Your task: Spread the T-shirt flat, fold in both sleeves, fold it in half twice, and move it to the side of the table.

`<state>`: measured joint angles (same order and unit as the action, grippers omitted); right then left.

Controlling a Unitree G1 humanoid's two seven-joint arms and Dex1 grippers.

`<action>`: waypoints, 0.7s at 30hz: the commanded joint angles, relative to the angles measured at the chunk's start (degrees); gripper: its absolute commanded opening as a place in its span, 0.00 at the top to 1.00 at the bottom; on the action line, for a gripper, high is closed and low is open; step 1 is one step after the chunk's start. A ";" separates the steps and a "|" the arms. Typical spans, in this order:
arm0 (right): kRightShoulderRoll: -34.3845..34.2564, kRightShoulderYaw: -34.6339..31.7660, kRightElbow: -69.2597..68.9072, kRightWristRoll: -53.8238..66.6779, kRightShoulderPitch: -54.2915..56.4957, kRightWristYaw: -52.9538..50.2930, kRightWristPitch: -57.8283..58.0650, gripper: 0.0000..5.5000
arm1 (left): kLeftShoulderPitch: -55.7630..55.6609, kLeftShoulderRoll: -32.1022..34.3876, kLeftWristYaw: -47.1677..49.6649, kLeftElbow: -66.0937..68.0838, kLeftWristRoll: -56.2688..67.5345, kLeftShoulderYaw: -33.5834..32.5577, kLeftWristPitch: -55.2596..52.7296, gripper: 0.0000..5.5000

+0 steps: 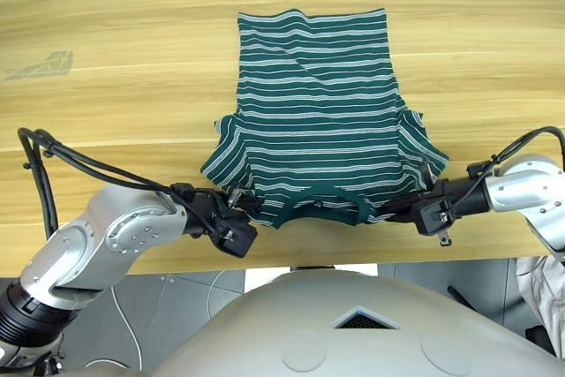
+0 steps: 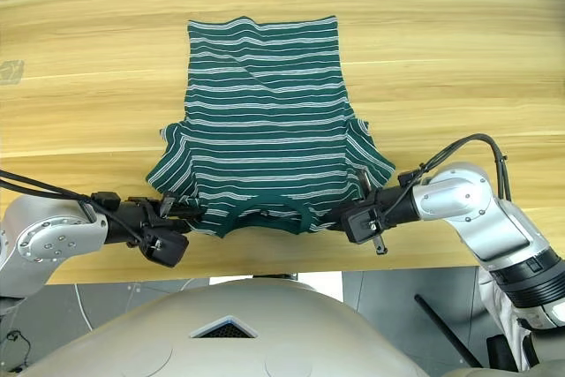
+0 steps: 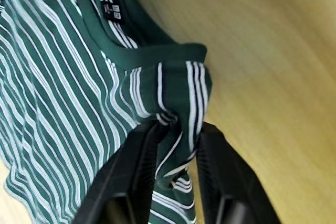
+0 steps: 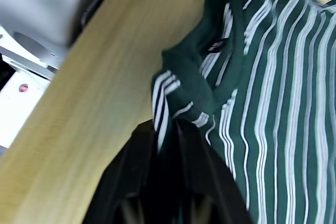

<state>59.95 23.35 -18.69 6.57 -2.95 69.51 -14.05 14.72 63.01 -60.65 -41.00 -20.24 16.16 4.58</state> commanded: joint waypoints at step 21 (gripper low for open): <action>-3.70 -9.01 10.07 -6.53 5.41 -5.26 0.45 0.40 | -6.10 -4.84 8.30 19.53 8.99 -14.97 -2.30 0.33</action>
<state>57.31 14.98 -11.24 3.97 0.07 66.87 -11.45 10.91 60.71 -54.28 -22.95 -9.71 -1.04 2.56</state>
